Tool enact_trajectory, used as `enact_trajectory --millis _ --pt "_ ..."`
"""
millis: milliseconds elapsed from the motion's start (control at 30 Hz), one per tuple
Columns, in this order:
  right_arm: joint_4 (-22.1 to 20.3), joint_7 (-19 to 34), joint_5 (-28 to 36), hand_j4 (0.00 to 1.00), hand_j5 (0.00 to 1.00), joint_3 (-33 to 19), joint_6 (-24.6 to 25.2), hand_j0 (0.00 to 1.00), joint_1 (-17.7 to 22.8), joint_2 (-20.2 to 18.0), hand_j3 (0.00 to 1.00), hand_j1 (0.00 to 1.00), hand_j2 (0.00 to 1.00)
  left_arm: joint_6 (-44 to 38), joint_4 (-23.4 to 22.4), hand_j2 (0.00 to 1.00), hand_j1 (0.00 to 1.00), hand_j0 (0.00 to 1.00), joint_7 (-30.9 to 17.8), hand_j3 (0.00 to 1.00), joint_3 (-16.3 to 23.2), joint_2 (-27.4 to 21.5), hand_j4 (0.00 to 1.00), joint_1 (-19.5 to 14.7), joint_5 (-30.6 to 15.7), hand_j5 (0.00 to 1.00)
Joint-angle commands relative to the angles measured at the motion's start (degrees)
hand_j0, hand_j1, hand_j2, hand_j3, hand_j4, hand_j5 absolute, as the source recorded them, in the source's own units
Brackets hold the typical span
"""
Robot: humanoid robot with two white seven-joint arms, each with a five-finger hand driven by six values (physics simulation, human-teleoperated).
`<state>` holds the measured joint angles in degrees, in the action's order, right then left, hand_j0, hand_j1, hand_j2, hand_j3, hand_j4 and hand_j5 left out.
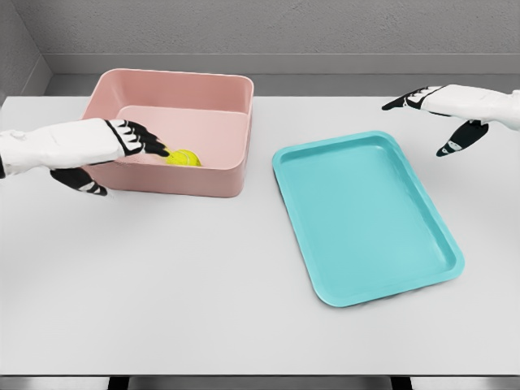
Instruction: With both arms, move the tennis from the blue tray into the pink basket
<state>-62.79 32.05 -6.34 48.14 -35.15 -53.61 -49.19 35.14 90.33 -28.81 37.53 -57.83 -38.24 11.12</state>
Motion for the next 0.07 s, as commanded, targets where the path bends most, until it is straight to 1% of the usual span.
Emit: enact_trajectory --millis 0,33 --pt "0.0 -0.1 0.4 1.00 1.00 -0.1 0.2 1.00 0.0 0.0 1.00 1.00 1.00 -0.1 1.4 1.00 1.00 1.00 0.1 1.00 -2.7 -3.5 1.00 0.3 -0.6 1.00" --pt "0.0 -0.1 0.4 1.00 1.00 -0.1 0.2 1.00 0.0 -0.1 1.00 1.00 1.00 -0.1 1.0 1.00 1.00 1.00 0.1 1.00 -4.2 -4.3 1.00 1.3 -0.6 1.00"
